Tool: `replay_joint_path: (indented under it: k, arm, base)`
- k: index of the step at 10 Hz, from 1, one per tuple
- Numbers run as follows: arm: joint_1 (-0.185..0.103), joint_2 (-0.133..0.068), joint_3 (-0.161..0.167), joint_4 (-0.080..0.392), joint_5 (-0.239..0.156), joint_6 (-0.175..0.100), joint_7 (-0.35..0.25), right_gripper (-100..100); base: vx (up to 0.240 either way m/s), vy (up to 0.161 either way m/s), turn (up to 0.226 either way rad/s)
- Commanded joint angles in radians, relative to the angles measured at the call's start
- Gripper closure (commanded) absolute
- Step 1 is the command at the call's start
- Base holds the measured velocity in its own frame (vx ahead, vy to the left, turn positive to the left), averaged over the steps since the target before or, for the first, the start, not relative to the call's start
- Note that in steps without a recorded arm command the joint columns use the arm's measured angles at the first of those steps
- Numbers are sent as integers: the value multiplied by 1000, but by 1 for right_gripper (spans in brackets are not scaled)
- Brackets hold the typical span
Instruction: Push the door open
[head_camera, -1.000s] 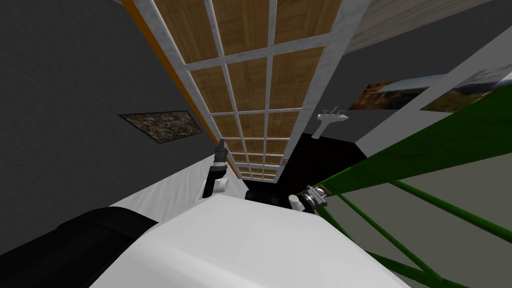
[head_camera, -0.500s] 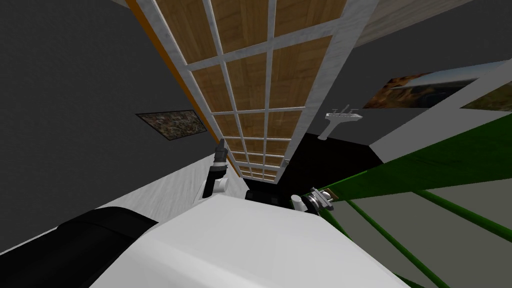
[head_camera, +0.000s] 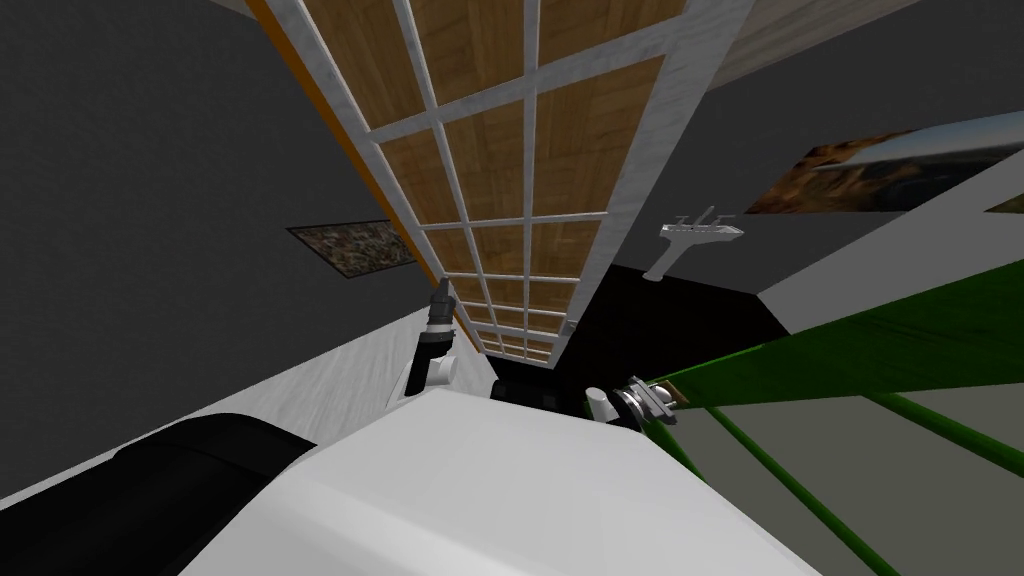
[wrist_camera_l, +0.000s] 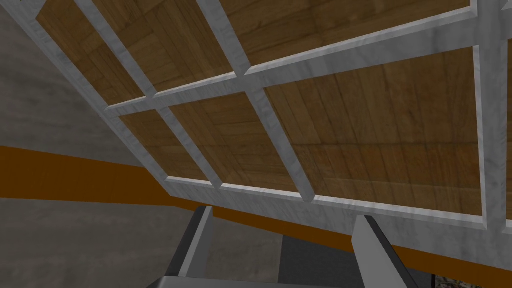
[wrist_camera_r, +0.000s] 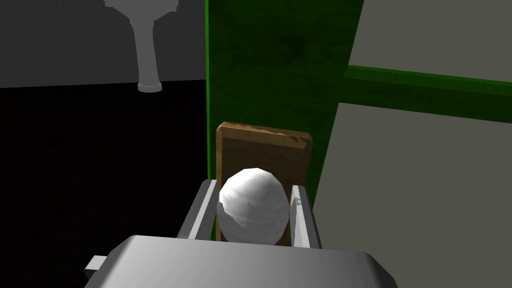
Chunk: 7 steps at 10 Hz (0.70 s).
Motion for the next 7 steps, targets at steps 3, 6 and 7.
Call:
replay_joint_path:
  k: [3,6,7]
  arm:
    - [10,-5,-56,-21,-18,-21,19,100]
    - [-12,-2,-114,-3,-35,-45,29,100]
    - [-19,1,-133,3,-40,-53,32,100]
  base:
    - [6,-45,89]
    - [25,-98,122]
    - [32,-108,114]
